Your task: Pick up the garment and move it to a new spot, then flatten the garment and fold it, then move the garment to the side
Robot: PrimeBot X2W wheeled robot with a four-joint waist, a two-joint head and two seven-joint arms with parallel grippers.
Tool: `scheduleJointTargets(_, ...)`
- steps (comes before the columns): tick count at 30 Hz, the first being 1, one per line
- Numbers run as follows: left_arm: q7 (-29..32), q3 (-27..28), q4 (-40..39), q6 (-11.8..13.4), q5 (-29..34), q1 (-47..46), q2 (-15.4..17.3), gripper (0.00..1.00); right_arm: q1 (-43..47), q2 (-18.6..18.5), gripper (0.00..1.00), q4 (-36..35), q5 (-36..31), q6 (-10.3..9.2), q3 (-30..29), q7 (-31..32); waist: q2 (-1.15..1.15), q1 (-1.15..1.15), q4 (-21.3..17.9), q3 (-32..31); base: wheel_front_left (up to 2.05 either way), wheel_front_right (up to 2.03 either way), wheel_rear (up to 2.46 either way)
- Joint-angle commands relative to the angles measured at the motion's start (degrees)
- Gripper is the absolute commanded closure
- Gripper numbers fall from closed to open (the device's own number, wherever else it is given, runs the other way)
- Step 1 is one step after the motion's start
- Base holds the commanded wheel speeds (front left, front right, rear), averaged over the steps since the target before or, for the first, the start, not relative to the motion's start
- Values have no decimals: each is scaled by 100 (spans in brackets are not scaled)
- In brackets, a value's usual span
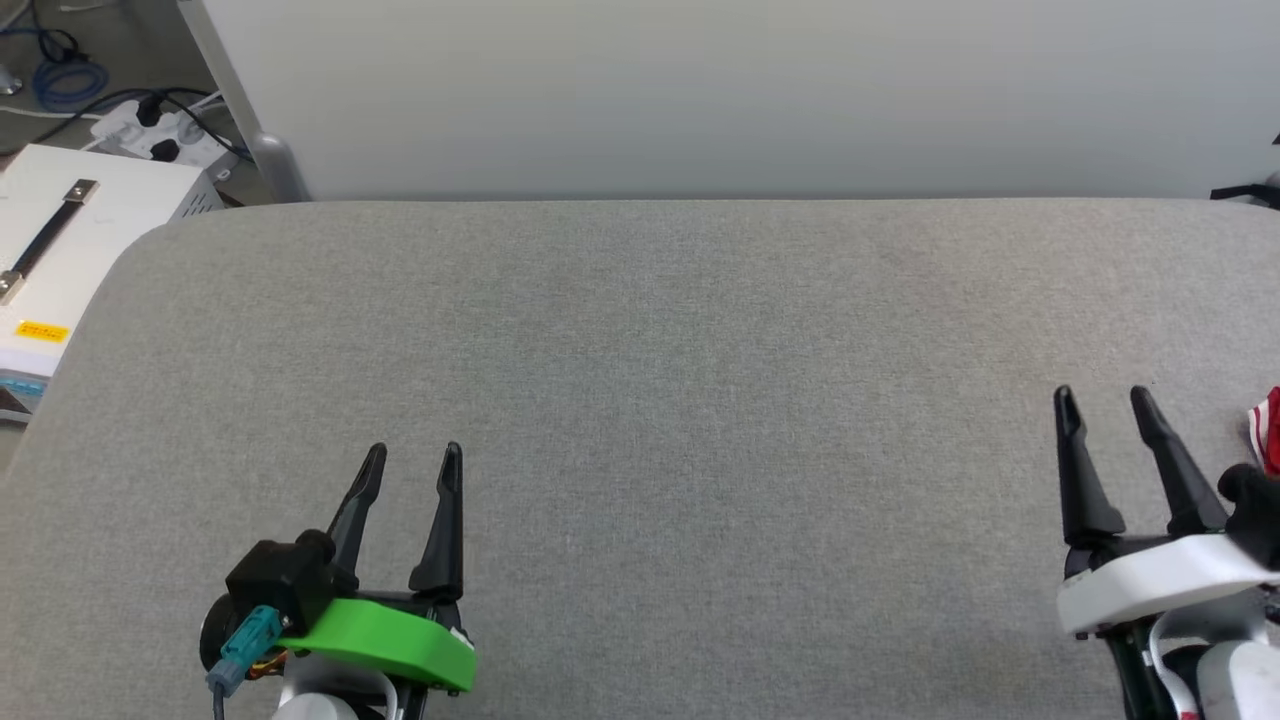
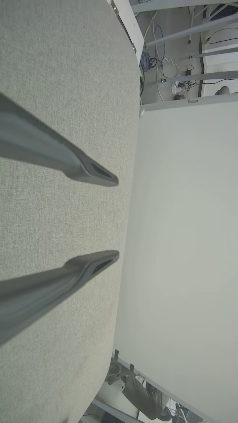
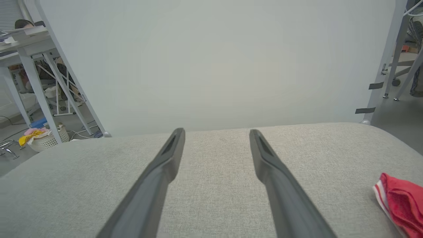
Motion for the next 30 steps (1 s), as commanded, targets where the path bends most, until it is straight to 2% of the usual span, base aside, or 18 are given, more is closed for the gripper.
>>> scheduleJointTargets(1, -33, 43, 35, -50, 82, 119, -50, 0, 115, 67, 0, 51, -78, -4, 27, -105, 0, 1, 60, -101, 0, 0, 0)
scheduleJointTargets(10, -33, 217, 82, -123, 273, 321, -200, 0, 331, 345, 0, 401, -281, -4, 211, -419, 0, 1, 5, -182, 0, 0, 0)
scheduleJointTargets(30, -34, 239, -18, -142, 286, 342, -267, 0, 287, 388, 0, 475, -315, -4, 288, -503, 0, 1, 34, -214, 0, 0, 0)
